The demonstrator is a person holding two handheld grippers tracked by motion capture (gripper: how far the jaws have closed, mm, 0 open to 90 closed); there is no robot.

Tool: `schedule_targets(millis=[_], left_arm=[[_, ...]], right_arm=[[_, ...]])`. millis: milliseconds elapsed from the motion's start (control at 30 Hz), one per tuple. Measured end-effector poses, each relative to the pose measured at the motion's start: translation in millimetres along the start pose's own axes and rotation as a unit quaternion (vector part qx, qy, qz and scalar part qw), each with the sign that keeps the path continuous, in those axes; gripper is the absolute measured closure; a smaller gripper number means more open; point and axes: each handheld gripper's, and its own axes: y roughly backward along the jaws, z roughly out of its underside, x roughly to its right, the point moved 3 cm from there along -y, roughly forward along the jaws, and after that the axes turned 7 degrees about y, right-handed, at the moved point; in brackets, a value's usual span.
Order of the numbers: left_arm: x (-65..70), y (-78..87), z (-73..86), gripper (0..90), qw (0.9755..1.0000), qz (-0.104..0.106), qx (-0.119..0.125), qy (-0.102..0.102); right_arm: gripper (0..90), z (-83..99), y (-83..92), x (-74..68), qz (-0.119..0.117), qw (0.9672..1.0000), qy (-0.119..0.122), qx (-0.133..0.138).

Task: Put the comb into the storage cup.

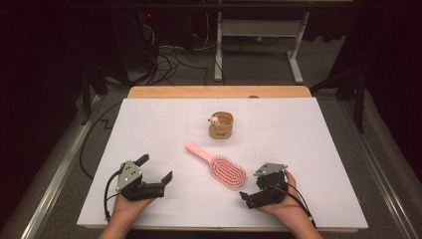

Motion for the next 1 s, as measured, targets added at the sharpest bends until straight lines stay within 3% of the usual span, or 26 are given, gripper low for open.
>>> schedule_targets(millis=[367, 633, 667, 700, 1000], left_arm=[[-1.1, 0.9, -1.4, 0.0, 0.9999, -0.003, 0.009, -0.004], [-0.5, 0.6, -0.8, 0.0, 1.0, -0.002, 0.006, -0.006], [-0.4, 0.3, -0.7, 0.0, 1.0, -0.001, 0.005, -0.005], [-0.5, 0.2, -0.6, 0.0, 1.0, -0.001, 0.005, -0.006], [-0.4, 0.1, -0.3, 0.0, 1.0, -0.001, 0.005, -0.003]], right_arm=[[0.3, -42.3, -20.6, 1.8, -0.021, 0.9971, 0.03, -0.067], [0.3, -58.2, -33.0, -0.7, -0.028, 0.9931, 0.049, -0.102], [0.3, -61.8, -35.6, -1.0, -0.03, 0.9912, 0.061, -0.113], [0.3, -61.8, -35.6, -1.0, -0.03, 0.9912, 0.061, -0.113], [2.9, -78.9, -48.8, -4.6, -0.044, 0.9814, 0.093, -0.162]])
